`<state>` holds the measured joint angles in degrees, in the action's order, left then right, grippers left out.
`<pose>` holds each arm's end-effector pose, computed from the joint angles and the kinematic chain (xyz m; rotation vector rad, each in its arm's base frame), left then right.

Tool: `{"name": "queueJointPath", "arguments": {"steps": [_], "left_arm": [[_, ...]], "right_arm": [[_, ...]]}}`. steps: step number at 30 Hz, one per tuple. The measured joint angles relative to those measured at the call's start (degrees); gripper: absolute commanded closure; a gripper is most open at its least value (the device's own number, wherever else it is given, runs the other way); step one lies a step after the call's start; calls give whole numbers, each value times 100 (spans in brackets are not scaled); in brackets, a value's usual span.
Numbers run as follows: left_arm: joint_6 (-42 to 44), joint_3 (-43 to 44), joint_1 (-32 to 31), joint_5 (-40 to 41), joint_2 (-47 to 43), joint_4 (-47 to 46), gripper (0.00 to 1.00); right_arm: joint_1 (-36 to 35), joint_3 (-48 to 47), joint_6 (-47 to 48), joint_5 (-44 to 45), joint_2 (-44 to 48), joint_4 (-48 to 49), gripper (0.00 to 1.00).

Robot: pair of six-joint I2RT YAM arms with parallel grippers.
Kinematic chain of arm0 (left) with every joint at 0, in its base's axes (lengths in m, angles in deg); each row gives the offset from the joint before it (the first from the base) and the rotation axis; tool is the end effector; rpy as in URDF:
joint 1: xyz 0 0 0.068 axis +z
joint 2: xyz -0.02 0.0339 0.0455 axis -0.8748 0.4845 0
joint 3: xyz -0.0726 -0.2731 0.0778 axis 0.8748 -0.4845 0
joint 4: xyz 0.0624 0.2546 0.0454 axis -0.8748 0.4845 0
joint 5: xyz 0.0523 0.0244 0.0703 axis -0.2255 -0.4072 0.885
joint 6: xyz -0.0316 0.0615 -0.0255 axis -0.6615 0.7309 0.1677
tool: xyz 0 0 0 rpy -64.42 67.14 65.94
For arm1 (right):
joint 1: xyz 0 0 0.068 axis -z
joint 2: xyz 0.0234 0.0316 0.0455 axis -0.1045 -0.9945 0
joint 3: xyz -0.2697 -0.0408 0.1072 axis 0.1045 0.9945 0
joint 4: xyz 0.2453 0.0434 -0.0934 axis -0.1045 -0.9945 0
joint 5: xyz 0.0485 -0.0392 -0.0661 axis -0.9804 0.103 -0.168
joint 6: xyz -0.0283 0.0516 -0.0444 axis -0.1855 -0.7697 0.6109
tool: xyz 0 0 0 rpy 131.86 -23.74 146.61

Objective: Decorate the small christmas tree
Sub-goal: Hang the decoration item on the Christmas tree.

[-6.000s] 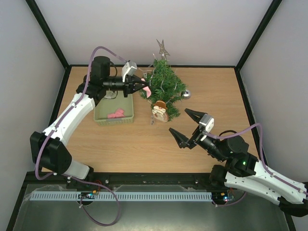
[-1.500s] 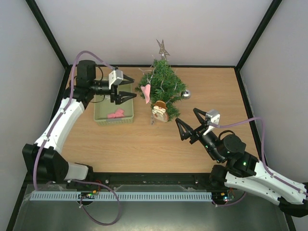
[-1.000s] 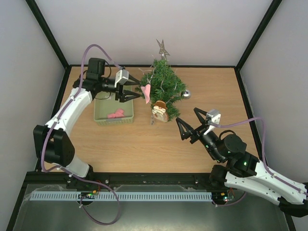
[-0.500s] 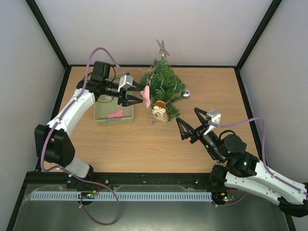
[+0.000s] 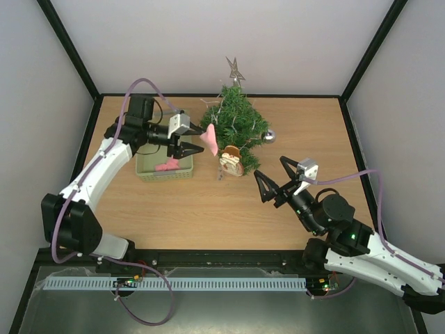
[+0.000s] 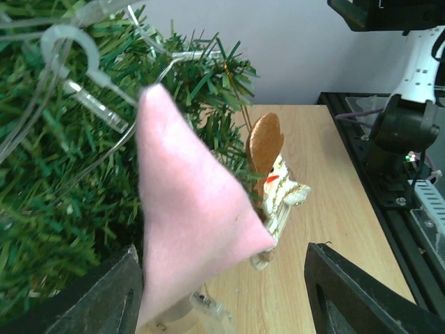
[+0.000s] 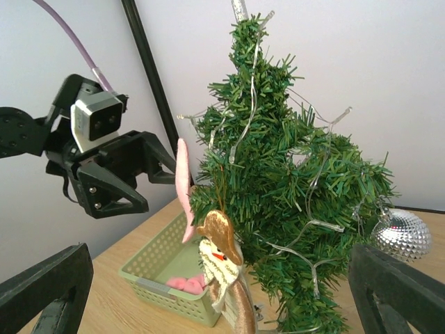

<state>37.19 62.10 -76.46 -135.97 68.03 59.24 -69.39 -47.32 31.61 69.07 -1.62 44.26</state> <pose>0.2969 -0.1409 0.3562 1.4088 1.3088 -0.9668 0.0720 0.1027 0.3564 -0.4006 1.4111 0.8603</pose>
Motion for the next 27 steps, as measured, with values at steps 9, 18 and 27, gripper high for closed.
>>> {"name": "queueJointPath", "arguments": {"steps": [9, 18, 27], "left_arm": [[-1547, -1207, 188, 905, -1080, -1692, 2], [-2809, -1978, 188, 2957, -2109, -2529, 0], [-4450, -2787, 190, 4970, -2745, -2830, 0]], "right_arm": [[0, 83, -487, 601, -22, -157, 2], [0, 39, -1029, 1016, -885, -520, 2], [0, 1121, -2535, 511, -1119, -264, 22]]}}
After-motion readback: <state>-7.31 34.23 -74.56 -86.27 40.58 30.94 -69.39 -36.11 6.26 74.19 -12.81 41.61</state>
